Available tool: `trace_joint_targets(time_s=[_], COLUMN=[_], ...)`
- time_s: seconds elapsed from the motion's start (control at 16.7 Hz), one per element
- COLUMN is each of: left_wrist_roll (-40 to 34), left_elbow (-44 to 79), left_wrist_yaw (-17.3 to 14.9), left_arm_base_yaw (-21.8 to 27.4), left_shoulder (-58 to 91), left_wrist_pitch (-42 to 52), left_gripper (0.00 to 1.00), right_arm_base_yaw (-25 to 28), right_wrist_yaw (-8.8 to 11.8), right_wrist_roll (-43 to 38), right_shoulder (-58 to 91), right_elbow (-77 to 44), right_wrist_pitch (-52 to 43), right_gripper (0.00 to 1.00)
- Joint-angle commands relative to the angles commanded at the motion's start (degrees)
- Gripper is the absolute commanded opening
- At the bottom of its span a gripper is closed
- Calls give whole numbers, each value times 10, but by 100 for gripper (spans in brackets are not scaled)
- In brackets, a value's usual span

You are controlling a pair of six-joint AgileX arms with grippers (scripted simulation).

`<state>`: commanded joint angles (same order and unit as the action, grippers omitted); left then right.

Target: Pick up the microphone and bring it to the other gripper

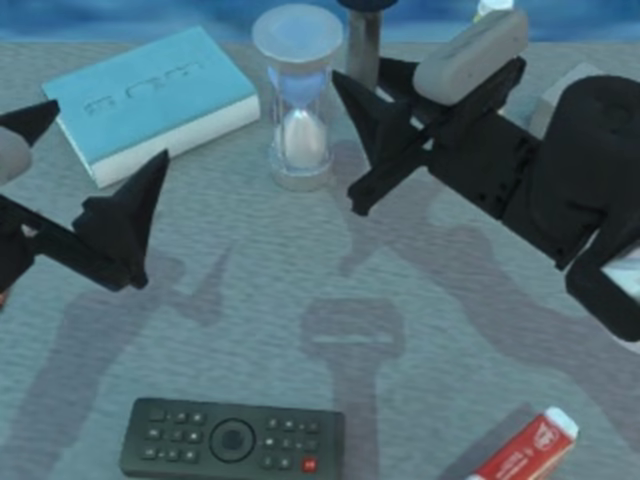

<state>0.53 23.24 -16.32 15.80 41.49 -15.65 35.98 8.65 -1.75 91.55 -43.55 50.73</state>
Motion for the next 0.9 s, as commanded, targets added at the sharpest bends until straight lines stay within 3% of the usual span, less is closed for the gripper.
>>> trace_joint_targets(time_s=[0.42,0.9], left_wrist_roll=[1,2], left_elbow=[134,157], left_wrist_yaw=[-90,-97], left_arm_base_yaw=[87,100], left_shoulder=[223,253], left_wrist_pitch=[-92,-106], left_gripper=[100,100], right_arm_base_yaw=[0,0], right_wrist_yaw=[0,0], right_wrist_roll=[0,0], right_shoulder=[0,0], right_elbow=[0,0], right_wrist_pitch=[0,0], right_gripper=[0,0])
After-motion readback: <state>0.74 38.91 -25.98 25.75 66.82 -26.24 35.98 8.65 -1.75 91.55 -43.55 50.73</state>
